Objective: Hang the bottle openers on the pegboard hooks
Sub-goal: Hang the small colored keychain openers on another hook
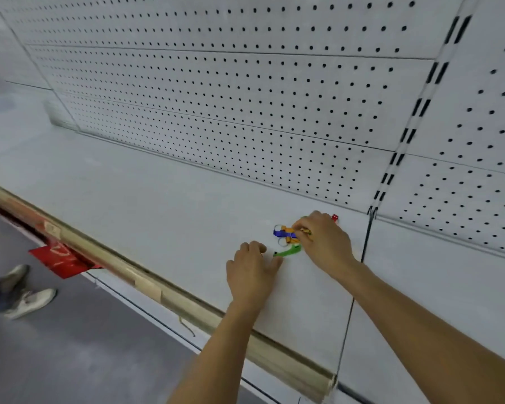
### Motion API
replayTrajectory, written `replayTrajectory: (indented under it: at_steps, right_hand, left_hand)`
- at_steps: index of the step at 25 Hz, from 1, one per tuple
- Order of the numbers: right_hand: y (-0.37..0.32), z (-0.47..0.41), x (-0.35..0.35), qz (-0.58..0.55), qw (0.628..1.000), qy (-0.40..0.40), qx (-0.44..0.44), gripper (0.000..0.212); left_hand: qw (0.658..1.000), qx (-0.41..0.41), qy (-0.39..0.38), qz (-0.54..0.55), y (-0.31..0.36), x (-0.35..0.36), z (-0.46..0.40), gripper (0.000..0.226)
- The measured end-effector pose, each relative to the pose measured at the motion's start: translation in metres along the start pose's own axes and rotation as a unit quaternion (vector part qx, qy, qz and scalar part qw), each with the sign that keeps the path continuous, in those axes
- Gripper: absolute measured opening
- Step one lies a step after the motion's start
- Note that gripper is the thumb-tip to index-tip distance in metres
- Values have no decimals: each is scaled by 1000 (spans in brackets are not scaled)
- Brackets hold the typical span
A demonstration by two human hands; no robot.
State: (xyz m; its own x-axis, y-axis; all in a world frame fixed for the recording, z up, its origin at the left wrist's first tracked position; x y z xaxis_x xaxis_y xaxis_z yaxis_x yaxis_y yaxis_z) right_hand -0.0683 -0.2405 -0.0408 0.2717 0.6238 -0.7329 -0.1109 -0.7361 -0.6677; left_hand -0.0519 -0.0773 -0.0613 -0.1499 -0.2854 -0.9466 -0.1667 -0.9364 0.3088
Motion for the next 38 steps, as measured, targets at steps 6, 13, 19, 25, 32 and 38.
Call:
replayTrajectory:
  at_steps: [6, 13, 19, 25, 32, 38]
  right_hand:
    - [-15, -46, 35, 131, 986, -99, -41, 22]
    - [-18, -39, 23, -31, 999, -6, -23, 13]
    - [-53, 9, -22, -477, 860, 104, 144, 17]
    - [-86, 98, -44, -555, 809, 135, 134, 15]
    - [-87, 235, -64, -564, 787, 195, 156, 16]
    - [-56, 325, -106, -597, 734, 275, 172, 16]
  left_hand:
    - [994, 34, 5, 106, -16, 0, -15, 20]
    - [937, 41, -78, 338, -42, -23, -21, 17]
    - [855, -15, -107, 507, -24, -48, 9, 19]
    - [784, -68, -258, 560, 0, -60, 86, 16]
    - [661, -66, -336, 668, 29, -46, 175, 32]
    - [711, -8, -313, 629, 77, -35, 237, 20]
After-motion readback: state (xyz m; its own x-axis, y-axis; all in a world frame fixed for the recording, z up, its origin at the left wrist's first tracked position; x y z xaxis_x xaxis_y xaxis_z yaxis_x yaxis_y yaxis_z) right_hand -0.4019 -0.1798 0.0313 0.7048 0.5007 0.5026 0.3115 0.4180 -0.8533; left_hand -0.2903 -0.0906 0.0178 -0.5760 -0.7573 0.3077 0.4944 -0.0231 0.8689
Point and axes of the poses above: each hand's wrist, its own z-axis away from the middle knuckle, its own x-axis out of the palm, y = z × x, the point moved 2 cm from there along -z, towards the middle knuckle, and after that the axes turned 14 degrees about -z, right-handed, at the moved point
